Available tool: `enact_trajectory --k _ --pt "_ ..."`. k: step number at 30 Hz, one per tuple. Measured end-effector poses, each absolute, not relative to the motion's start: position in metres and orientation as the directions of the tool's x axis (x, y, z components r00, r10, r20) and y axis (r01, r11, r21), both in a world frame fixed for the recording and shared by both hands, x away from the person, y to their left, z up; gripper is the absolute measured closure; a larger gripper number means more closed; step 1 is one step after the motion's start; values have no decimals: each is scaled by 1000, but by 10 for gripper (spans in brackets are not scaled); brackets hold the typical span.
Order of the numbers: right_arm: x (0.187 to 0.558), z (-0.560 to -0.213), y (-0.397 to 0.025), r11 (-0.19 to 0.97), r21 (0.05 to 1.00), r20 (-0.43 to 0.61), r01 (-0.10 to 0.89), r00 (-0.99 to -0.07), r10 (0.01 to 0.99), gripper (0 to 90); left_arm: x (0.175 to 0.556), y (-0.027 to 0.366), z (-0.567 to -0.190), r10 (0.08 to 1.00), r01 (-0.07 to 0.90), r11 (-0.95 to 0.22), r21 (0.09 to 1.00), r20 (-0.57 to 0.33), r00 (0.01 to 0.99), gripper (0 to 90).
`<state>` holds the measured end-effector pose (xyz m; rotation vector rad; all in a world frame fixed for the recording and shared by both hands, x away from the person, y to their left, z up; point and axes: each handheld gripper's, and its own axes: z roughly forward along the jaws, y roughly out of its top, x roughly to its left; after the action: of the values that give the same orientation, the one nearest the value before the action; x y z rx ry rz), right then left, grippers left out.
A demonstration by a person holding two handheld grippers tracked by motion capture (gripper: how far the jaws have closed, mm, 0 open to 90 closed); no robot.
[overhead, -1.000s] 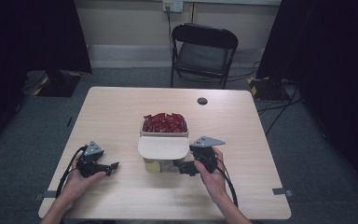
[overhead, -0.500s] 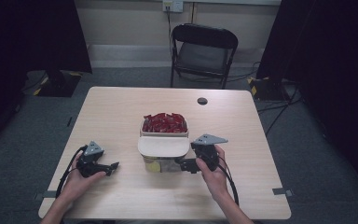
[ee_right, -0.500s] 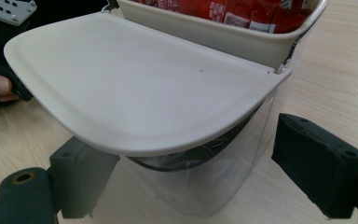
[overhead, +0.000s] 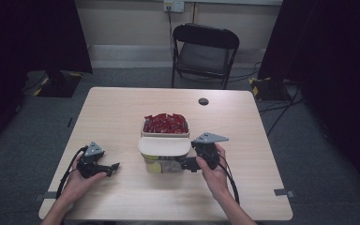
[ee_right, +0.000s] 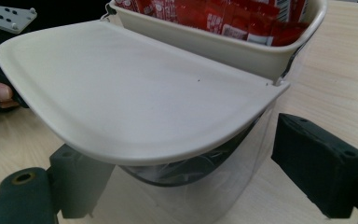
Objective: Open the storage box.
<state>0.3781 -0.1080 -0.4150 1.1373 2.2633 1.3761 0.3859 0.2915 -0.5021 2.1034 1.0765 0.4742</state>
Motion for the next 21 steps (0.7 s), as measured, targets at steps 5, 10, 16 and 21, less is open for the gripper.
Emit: enact_trajectory --k 5,10,16,21 --pt "384 -409 -107 238 845 159 478 -651 742 141 386 291 -502 812 548 -396 737 3 584 135" --pt "393 -406 -106 228 849 168 478 -650 741 139 386 291 -502 812 548 -397 736 3 584 135" --pt "400 -401 -104 225 850 163 476 -644 747 139 386 291 -502 812 548 -396 737 2 584 135" --pt "408 -400 -102 232 843 171 485 -651 740 135 386 291 -502 812 549 -396 736 2 583 135"
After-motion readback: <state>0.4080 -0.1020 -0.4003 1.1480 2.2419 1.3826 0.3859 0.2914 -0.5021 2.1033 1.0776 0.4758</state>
